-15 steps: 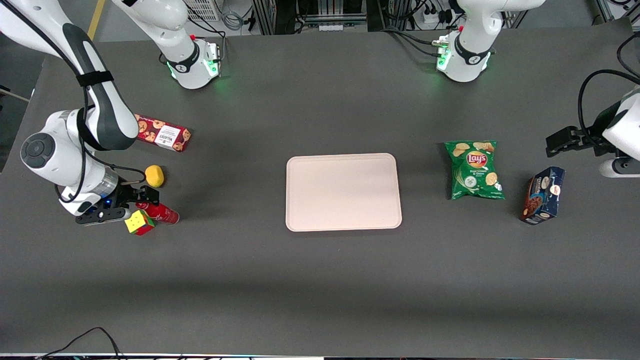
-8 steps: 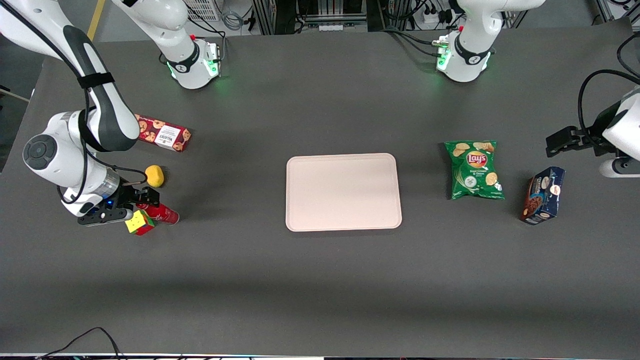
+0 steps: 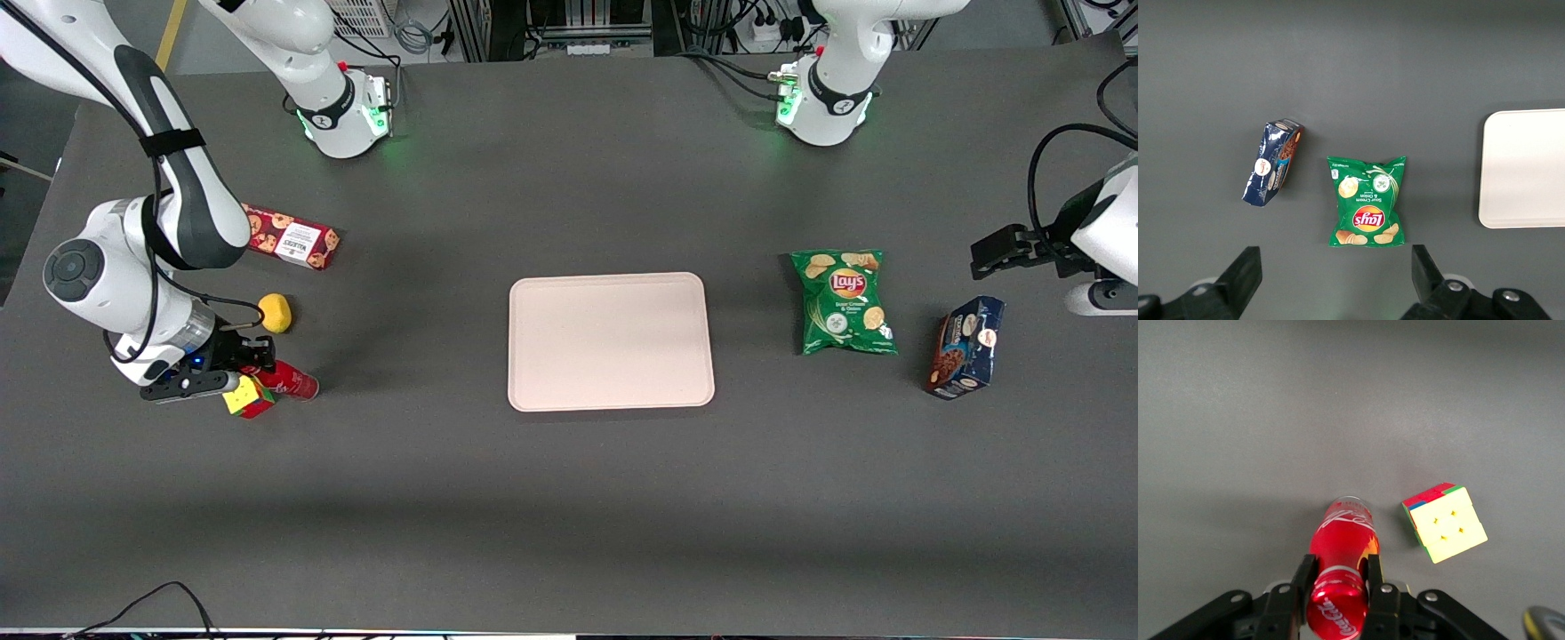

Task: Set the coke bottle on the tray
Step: 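Close the right gripper around the red Coca-Cola bottle, then lift the bottle and carry it over the white tray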

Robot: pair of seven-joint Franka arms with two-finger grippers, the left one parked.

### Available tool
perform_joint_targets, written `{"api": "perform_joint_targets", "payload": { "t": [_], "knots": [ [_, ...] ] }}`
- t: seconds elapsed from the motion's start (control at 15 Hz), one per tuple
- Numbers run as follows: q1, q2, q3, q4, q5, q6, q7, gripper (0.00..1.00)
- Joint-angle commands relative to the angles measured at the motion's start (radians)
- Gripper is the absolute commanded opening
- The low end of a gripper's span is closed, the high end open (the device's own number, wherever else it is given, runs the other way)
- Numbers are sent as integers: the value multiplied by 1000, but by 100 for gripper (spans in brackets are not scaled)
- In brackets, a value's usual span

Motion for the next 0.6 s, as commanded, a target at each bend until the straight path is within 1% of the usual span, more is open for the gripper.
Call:
{"api": "perform_joint_targets", "payload": {
  "t": [0.0, 0.13, 0.2, 0.33, 0.4, 0.47, 0.53],
  "knots": [
    [4, -76, 12, 10, -8, -45, -8, 0],
    [6, -124, 21, 63, -2, -160, -5, 0],
    [6, -138, 40, 106, 3, -234, -5, 0],
    [6, -156, 76, 248, 13, -433, -3, 0],
    [6, -155, 99, 319, 42, -519, -3, 0],
    [7, -153, 104, 379, 74, -585, 6, 0],
    [10, -155, 116, 420, 93, -630, 21, 0]
  ]
}}
